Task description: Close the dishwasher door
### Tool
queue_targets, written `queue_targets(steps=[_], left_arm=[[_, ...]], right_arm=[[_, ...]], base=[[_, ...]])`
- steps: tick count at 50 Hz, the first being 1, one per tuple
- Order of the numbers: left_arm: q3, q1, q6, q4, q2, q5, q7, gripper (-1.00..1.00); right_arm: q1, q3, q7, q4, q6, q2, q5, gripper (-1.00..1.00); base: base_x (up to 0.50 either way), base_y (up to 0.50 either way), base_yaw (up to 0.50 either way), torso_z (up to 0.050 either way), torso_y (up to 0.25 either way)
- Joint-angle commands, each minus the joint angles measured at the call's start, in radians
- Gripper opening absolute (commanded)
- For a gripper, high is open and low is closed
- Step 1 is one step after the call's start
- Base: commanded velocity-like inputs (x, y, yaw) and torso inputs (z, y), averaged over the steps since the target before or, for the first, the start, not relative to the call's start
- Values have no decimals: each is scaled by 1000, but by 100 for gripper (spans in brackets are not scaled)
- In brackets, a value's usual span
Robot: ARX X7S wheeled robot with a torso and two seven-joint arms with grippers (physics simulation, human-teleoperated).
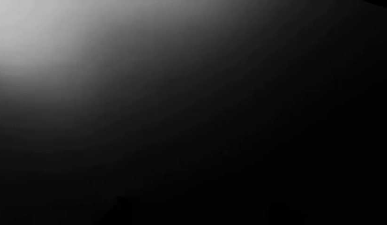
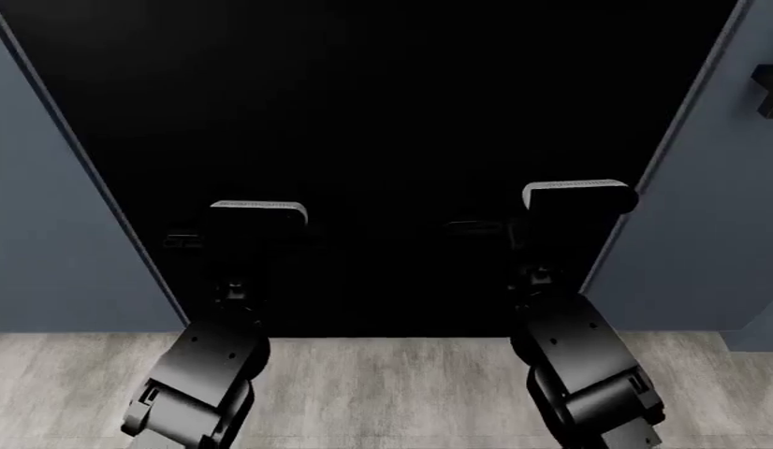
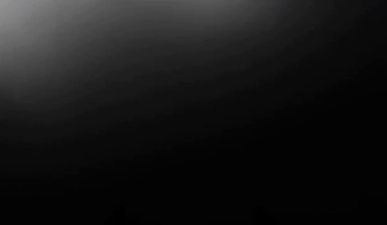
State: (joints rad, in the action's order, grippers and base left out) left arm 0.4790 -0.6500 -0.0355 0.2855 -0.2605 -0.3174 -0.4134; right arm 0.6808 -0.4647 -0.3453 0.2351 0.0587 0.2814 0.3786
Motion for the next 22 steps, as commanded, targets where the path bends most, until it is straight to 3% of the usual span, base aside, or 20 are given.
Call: queue_targets(steps=[1, 22], left_arm=[[7, -24, -3, 40, 13, 1, 5, 100], [16, -48, 13, 102, 29, 7, 9, 100]], right_arm=[[53, 3, 0, 36, -19, -4, -11, 100], [82, 1, 4, 120, -55, -20, -26, 100]], base=[[0, 0, 0, 0, 0], [23, 0, 2, 0, -4]])
